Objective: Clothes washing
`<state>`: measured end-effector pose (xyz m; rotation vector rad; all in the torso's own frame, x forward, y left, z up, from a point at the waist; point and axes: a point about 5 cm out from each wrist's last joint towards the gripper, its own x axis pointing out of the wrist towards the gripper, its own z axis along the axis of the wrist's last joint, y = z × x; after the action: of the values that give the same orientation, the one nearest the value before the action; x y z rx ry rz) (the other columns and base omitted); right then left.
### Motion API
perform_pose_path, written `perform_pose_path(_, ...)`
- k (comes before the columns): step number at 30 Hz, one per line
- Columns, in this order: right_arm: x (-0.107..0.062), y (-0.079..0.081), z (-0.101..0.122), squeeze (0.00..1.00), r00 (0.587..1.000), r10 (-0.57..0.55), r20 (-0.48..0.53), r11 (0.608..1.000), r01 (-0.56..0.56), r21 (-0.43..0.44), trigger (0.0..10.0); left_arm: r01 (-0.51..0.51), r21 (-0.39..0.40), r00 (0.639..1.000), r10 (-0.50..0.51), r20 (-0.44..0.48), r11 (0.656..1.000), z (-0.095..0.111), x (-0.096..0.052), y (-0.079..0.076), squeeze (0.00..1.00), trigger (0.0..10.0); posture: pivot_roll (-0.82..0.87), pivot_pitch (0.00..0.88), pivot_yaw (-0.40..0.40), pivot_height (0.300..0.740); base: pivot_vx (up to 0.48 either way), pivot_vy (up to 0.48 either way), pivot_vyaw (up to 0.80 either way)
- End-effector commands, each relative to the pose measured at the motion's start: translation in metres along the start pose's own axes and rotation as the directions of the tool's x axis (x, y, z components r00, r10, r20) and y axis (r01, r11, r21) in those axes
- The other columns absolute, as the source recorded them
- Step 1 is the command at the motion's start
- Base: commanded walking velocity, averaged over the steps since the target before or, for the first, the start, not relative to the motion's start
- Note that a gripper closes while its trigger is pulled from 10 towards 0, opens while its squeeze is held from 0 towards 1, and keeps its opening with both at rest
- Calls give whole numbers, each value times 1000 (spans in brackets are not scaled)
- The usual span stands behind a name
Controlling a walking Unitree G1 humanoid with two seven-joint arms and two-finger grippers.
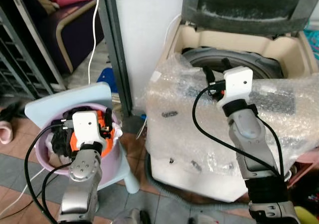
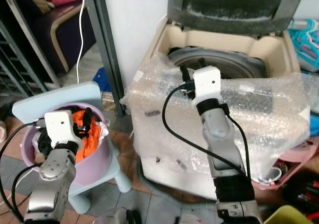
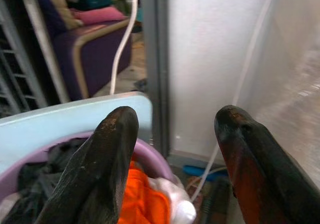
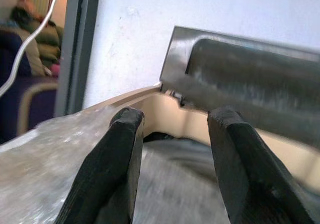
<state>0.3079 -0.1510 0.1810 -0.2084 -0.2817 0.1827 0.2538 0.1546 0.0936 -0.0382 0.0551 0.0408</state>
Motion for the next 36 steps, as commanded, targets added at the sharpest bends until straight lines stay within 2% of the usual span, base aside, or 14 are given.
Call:
perform_pose_path(1, -5, -2, -6, 0, 999, -7, -45, 1000, 8, 30, 10000, 28, -16, 1000, -28, 1, 999, 2, 0, -5, 0, 10000, -91, 0, 73, 740, 0, 480, 0)
perform_pose_path(2, -7, -8, -11, 0, 994, -68, -79, 997, 71, 26, 10000, 36, -4, 999, -35, 5, 999, 2, 0, -4, 0, 10000, -92, 0, 75, 740, 0, 480, 0)
perform_pose_path(5, -10, -13, -14, 0, 987, -113, -111, 993, 117, 27, 10000, 35, -3, 999, -35, -6, 999, 0, 0, -2, 0, 10000, -93, 0, 76, 740, 0, 480, 0)
perform_pose_path(6, -11, -14, -14, 0, 987, -115, -114, 993, 117, 16, 10000, 32, -8, 999, -32, -10, 999, 0, 0, -2, 0, 10000, -93, 0, 76, 740, 0, 480, 0)
perform_pose_path(8, -18, -15, -23, 0, 973, -114, -202, 993, 120, 14, 10000, 42, -1, 999, -42, 5, 999, 0, -1, -1, 0, 10000, -97, 0, 80, 740, 0, 476, 0)
perform_pose_path(12, -32, -15, -33, 0, 969, -77, -233, 994, 94, 61, 10000, 19, 3, 1000, -19, -22, 1000, -6, -6, 2, 0, 10000, -95, 0, 83, 740, 0, 477, 0)
perform_pose_path(14, -47, -17, -43, 0, 959, -92, -268, 994, 106, 39, 10000, 29, 33, 999, -28, -24, 999, -8, -12, 5, 0, 10000, -90, 0, 83, 740, 0, 0, 0)
perform_pose_path(16, -51, -17, -46, 0, 955, -96, -280, 993, 112, 41, 10000, 31, 36, 999, -30, -23, 999, -8, -14, 6, 0, 10000, -90, 0, 83, 740, 0, 0, 0)
perform_pose_path(18, -63, -16, -52, 0, 946, -78, -314, 996, 89, 20, 10000, 22, 49, 999, -20, -36, 999, -12, -21, 13, 0, 10000, -90, 0, 80, 740, 0, 0, 0)
perform_pose_path(21, -69, -13, -55, 0, 942, -48, -332, 998, 55, 10, 10000, 21, 63, 999, -18, -47, 998, -17, -26, 18, 0, 10000, -89, 0, 70, 740, 0, 0, 442)
perform_pose_path(24, -70, -11, -55, 0, 943, -34, -332, 999, 40, 11, 10000, 18, 60, 999, -15, -46, 998, -17, -28, 19, 0, 10000, -88, 0, 69, 740, 0, 0, 800)
perform_pose_path(31, -61, -4, -54, 0, 947, 24, -320, 999, -13, 36, 10000, 27, 46, 1000, -27, -7, 999, -9, -18, 16, 0, 10000, -85, 0, 68, 740, 0, 0, 800)
perform_pose_path(36, -57, 0, -52, 0, 950, 66, -306, 998, -62, 26, 10000, 32, 43, 999, -32, -4, 999, -9, -17, 16, 0, 10000, -90, 0, 75, 740, 249, 0, 800)
